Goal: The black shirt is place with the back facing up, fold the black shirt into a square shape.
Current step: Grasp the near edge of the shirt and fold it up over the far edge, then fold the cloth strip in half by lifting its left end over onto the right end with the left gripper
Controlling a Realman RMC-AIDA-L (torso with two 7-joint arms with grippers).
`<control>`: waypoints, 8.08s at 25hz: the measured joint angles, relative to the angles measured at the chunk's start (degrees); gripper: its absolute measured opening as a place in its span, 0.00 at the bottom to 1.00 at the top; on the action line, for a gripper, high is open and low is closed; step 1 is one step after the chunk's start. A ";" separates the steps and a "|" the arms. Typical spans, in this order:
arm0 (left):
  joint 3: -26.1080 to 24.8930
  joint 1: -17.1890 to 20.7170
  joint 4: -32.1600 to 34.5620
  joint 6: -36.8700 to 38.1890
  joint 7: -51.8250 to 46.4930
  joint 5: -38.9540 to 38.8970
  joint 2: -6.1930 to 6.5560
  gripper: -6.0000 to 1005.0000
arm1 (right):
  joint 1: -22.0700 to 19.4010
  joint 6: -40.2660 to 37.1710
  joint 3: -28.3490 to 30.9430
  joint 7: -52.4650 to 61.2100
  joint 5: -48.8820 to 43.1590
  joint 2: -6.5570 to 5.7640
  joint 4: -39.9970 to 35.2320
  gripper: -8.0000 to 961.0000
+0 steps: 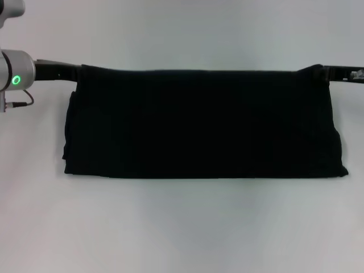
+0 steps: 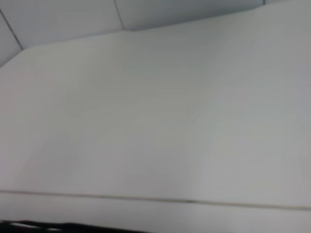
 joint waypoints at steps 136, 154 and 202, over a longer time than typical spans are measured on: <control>-3.32 9.56 -2.52 19.87 -55.04 4.73 1.17 0.85 | -6.10 -17.85 -2.46 -0.09 6.64 -0.20 -5.97 0.89; -2.95 9.55 -2.32 17.24 -54.74 5.13 1.17 0.82 | -5.99 -17.86 -2.39 0.34 6.64 -0.23 -5.99 0.90; -1.80 9.62 -2.42 14.84 -44.88 3.51 0.92 0.25 | -5.92 -17.86 -2.55 0.70 6.64 -0.65 -6.06 0.90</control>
